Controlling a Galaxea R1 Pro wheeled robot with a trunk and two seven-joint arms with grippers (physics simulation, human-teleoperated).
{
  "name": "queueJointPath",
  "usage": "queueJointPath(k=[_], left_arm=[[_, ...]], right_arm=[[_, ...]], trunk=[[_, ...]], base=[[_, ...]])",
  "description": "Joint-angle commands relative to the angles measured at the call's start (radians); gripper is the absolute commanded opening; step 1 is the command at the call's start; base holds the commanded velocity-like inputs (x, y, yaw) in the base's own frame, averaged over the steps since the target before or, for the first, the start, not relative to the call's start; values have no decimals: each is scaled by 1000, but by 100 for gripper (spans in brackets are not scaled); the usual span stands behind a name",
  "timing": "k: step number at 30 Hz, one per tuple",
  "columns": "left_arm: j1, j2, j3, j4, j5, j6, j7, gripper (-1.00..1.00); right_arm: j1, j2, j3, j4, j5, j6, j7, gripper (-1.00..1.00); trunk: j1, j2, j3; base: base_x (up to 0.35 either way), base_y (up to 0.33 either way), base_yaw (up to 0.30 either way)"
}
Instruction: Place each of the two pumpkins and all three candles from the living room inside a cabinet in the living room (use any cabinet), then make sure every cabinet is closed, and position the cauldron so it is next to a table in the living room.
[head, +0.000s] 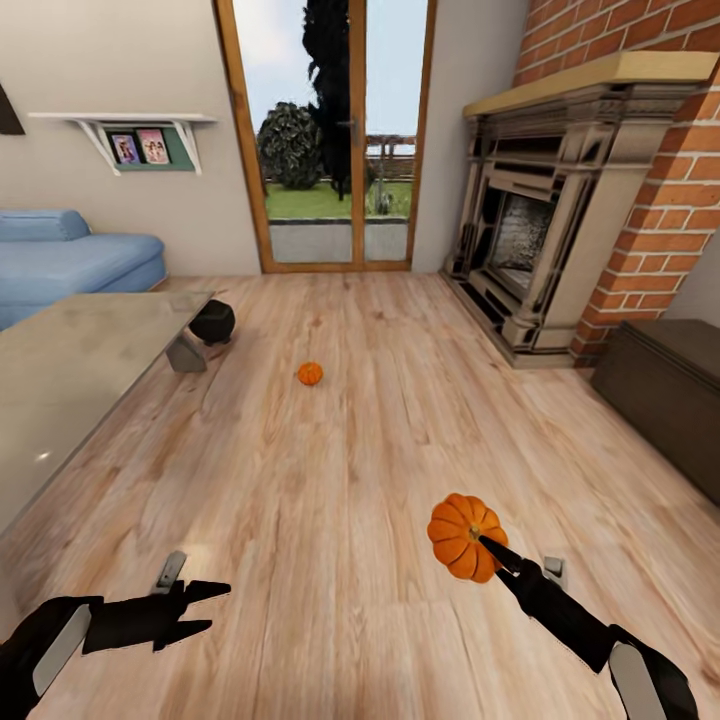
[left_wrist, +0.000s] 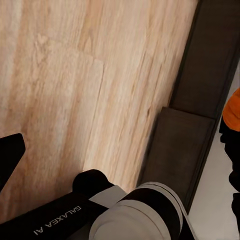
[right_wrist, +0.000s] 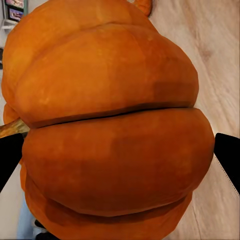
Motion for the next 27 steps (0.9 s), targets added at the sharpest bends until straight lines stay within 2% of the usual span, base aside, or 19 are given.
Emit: queueJointPath(k=[1,17,23,27], left_arm=[[0,0,0,0,0,0,0,100],[0,0,-2,0,0,-1,0,100],[0,0,-1,0,-1,-1,0,100],[0,0,0,0,-1,0,0,100]], right_arm=[[0,0,0,0,-6,3,0,-100],[0,0,0,1,-6,1,0,-100],[0,0,4,1,-11,-59,-1,-100],[0,0,4,1,-12,-71,-1,-100]], trunk=[[0,0,1],[0,0,1],[0,0,1],[0,0,1]], base=[[325,-129,171],[319,-145,26],[328,-10,0],[330,-1,0]])
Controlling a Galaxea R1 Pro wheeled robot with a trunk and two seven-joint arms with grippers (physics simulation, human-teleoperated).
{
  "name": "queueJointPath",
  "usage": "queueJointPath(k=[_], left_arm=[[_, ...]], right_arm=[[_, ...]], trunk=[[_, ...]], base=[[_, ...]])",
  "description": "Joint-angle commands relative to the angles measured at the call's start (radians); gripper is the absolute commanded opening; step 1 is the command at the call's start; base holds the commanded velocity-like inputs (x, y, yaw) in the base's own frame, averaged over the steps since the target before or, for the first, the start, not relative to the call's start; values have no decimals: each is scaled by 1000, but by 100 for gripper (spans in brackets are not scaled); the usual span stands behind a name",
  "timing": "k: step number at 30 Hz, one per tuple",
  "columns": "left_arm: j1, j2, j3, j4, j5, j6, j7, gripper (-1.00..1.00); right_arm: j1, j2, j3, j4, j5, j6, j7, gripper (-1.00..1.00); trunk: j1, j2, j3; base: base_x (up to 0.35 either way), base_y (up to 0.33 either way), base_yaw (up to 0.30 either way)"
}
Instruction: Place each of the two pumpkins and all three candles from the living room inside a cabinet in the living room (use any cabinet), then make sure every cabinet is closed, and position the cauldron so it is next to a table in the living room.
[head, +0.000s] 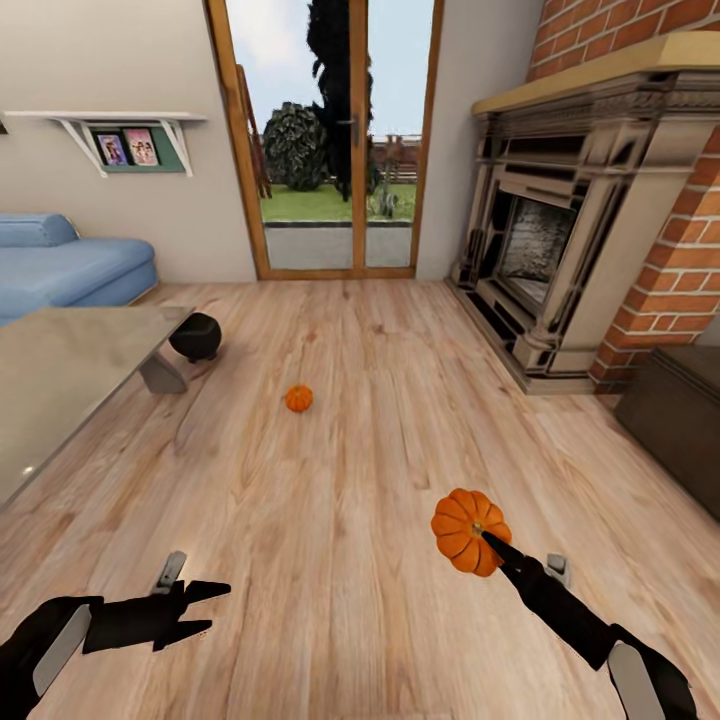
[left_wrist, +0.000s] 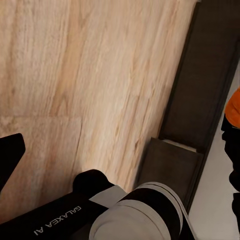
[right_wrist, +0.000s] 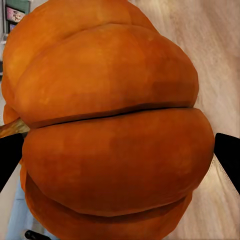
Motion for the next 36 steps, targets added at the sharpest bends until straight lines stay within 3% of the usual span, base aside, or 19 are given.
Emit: queueJointPath(k=[1,14,36], left_arm=[[0,0,0,0,0,0,0,100],[0,0,0,0,0,-1,1,100],[0,0,-1,0,0,-1,0,100]], right_arm=[[0,0,0,-1,-8,3,1,-100],[0,0,1,-1,-9,1,1,-100],[0,0,3,-1,-8,-1,1,-100]], trunk=[[0,0,0],[0,0,0],[0,0,0]], base=[[331,0,0],[331,0,148],[331,0,5]])
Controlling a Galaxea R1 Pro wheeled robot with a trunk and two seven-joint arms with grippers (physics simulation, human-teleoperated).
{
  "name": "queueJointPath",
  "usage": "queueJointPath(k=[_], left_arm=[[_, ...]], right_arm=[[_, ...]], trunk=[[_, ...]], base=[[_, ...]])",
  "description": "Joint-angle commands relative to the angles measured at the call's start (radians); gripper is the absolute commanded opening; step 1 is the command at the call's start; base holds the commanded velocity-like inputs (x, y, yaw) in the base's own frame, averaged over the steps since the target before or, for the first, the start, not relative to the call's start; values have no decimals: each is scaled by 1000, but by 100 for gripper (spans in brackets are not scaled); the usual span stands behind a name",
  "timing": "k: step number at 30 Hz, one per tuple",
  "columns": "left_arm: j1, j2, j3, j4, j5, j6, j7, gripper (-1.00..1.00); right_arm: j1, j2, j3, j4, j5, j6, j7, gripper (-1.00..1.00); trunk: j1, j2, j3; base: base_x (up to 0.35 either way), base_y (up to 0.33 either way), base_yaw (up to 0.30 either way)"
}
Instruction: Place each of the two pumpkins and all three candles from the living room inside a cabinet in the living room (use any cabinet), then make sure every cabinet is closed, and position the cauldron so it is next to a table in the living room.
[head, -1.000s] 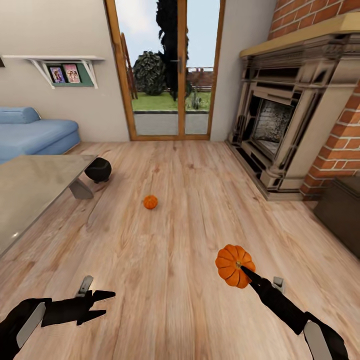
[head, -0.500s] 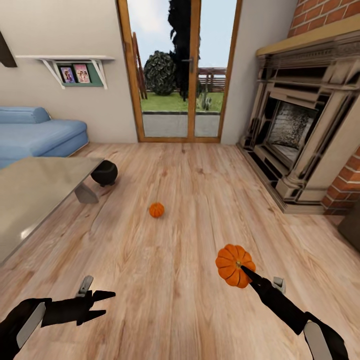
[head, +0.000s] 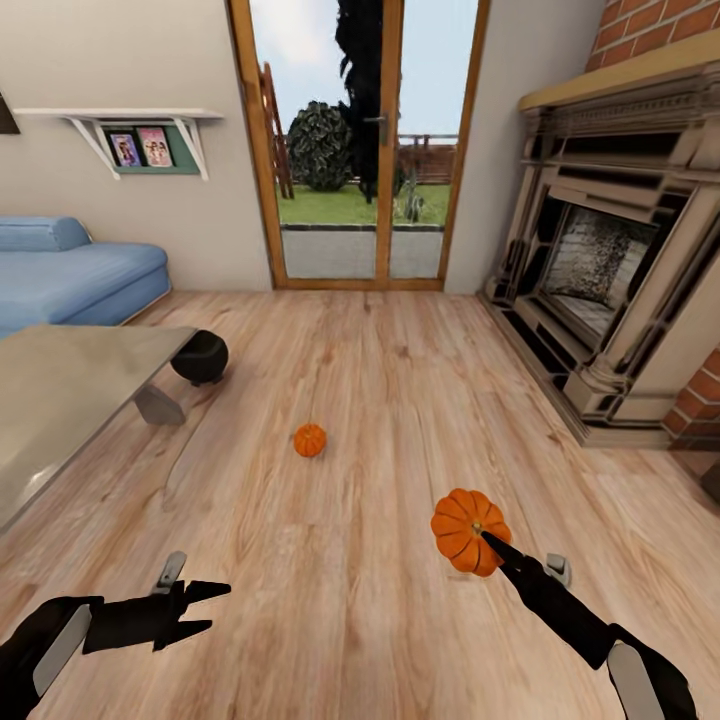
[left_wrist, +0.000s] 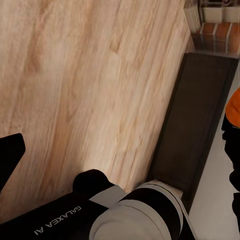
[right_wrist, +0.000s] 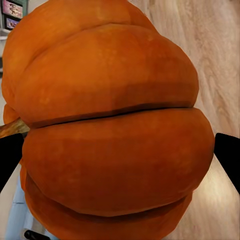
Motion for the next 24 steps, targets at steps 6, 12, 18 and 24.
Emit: queueJointPath(k=[6,12,18,24], left_arm=[[0,0,0,0,0,1,0,100],[0,0,0,0,0,1,0,100],[0,0,1,0,0,1,0,100],[0,0,2,0,0,1,-1,100]], right_arm=[[0,0,0,-1,-6,3,1,-100],[0,8,1,4,1,3,1,-100],[0,13,0,6,1,3,1,-100],[0,14,0,7,1,4,0,-100]], trunk=[[0,0,0],[0,0,0],[0,0,0],[0,0,0]], base=[[331,0,0],[331,0,0],[331,0,0],[331,0,0]])
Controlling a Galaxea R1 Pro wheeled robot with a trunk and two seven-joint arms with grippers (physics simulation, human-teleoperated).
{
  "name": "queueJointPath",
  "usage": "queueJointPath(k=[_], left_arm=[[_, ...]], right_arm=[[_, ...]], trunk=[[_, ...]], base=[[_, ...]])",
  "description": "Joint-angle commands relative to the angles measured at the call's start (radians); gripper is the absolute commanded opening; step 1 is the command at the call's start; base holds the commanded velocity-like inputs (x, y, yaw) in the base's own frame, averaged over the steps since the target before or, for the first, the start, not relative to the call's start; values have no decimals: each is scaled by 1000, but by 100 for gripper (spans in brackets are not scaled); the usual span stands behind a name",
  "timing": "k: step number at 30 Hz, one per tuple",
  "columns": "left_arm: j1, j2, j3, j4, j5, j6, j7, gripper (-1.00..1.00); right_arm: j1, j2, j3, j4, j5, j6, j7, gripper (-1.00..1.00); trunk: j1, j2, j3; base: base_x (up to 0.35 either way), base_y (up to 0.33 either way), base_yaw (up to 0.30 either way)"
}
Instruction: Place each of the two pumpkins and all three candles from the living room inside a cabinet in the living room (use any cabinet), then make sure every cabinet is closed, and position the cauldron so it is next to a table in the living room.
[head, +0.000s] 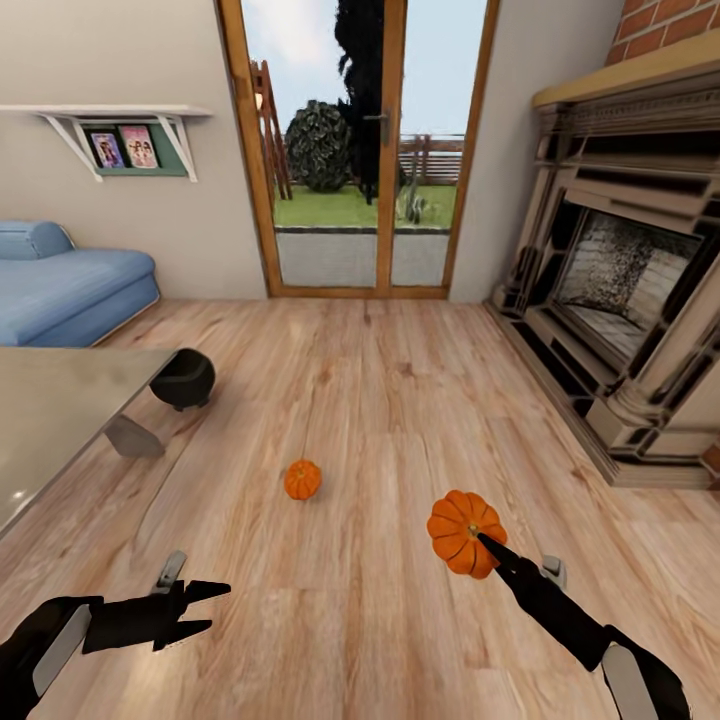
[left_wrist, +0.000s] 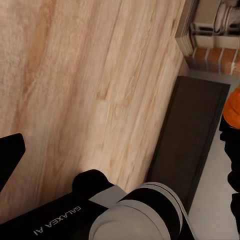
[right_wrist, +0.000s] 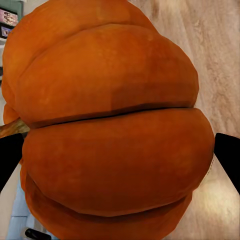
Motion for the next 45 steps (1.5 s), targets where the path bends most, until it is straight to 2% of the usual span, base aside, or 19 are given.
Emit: queueJointPath(k=[1,28,31,35,39,41,45], left_arm=[[0,0,0,0,0,0,1,100],[0,0,0,0,0,-2,2,100],[0,0,0,0,0,-2,2,100],[0,2,4,2,0,-2,1,100],[0,2,8,2,0,-2,4,100],[0,2,9,2,0,-7,5,100],[0,1,9,4,1,-32,5,100]], right_arm=[[0,1,0,1,-11,3,1,-100],[0,2,1,-2,-6,4,-6,-100],[-15,7,22,-10,-15,9,-76,-100],[-86,32,30,-44,-20,16,-165,-100],[-122,49,35,-56,-21,18,-202,-100],[-136,54,52,-68,-20,23,-223,-100],[-150,52,63,-77,-21,68,-260,-100]], trunk=[[0,0,0],[0,0,0],[0,0,0],[0,0,0],[0,0,0],[0,0,0],[0,0,0]], base=[[331,0,0],[331,0,0],[331,0,0],[331,0,0],[331,0,0],[331,0,0],[331,0,0]])
